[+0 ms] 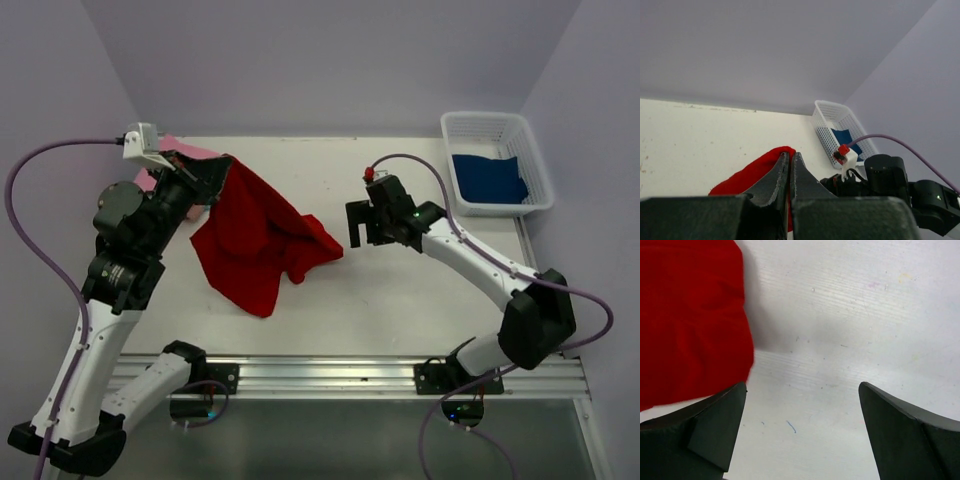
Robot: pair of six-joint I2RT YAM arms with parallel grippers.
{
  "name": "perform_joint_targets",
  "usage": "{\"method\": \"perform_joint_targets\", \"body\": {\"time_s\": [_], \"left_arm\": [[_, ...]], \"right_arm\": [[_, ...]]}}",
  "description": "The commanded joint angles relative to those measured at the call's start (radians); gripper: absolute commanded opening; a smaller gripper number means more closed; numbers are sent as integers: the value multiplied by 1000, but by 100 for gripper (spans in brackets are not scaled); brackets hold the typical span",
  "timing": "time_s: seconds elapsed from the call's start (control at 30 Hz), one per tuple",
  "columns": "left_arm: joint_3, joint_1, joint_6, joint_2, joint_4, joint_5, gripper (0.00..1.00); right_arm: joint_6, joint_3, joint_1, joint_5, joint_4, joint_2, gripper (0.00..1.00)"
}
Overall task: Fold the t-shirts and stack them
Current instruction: Flatten out the tshirt
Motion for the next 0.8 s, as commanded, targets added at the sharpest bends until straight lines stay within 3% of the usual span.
{"method": "perform_joint_targets", "body": {"time_s": [0.0, 0.17, 0.33, 0.5, 0.77], "left_arm": [[89, 1, 33, 17, -5, 17, 0], [160, 1, 30, 54, -16, 49, 0], [221, 1, 33, 92, -33, 65, 0], [238, 1, 35, 95, -54, 65, 0], [247, 1, 45, 71, -93, 33, 0]], "right_arm": [[35, -73, 14, -78, 68, -126, 98], [83, -202, 82, -316, 204, -185, 95], [162, -280, 227, -466, 416, -93, 94], [187, -245, 327, -445, 514, 109, 93], [205, -76, 334, -356, 528, 312, 90]]}}
